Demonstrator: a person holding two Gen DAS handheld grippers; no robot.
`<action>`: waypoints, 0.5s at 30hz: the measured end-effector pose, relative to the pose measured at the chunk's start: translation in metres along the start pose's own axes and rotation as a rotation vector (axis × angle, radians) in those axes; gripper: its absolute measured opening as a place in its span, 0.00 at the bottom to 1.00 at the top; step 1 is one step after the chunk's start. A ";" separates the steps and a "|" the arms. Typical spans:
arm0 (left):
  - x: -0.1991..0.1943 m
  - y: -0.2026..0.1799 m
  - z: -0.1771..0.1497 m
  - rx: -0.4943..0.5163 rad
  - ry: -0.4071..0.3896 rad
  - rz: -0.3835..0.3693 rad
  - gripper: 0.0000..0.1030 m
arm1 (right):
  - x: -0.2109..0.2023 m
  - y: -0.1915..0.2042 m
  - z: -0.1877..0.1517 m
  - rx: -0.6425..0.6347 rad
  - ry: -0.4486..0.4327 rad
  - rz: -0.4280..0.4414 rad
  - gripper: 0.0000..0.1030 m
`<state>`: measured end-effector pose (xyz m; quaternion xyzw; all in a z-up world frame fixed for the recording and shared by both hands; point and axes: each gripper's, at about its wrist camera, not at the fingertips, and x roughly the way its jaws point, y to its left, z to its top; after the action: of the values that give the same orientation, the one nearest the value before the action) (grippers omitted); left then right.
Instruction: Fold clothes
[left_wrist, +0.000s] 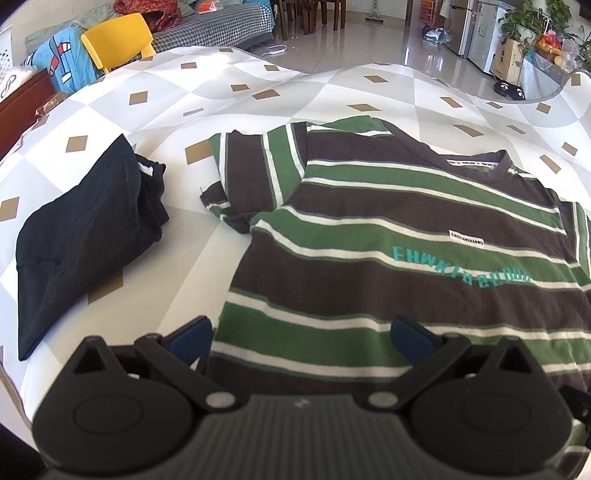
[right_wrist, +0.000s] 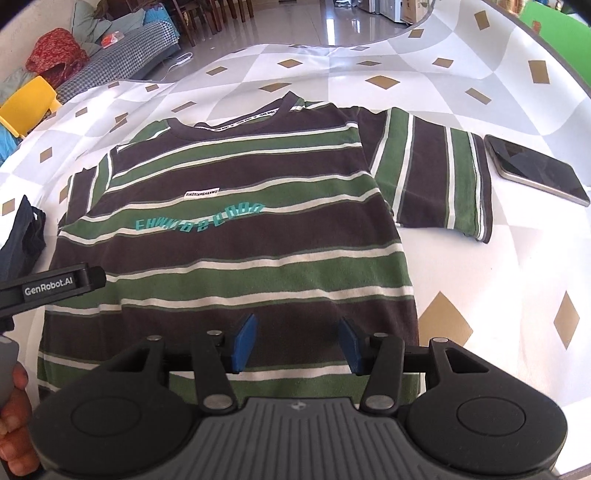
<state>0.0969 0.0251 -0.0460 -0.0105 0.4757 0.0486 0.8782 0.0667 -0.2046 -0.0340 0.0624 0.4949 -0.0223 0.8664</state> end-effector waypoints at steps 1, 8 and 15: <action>0.001 -0.001 0.003 0.004 -0.003 0.001 1.00 | 0.000 0.000 0.003 -0.020 -0.001 0.001 0.45; 0.006 -0.004 0.021 0.043 -0.026 0.014 1.00 | -0.002 -0.001 0.020 -0.130 -0.001 0.018 0.46; 0.014 -0.005 0.045 0.051 -0.039 0.012 1.00 | -0.002 -0.017 0.043 -0.140 -0.021 0.036 0.45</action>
<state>0.1427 0.0236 -0.0330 0.0157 0.4598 0.0420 0.8869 0.1004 -0.2272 -0.0123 0.0102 0.4851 0.0275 0.8739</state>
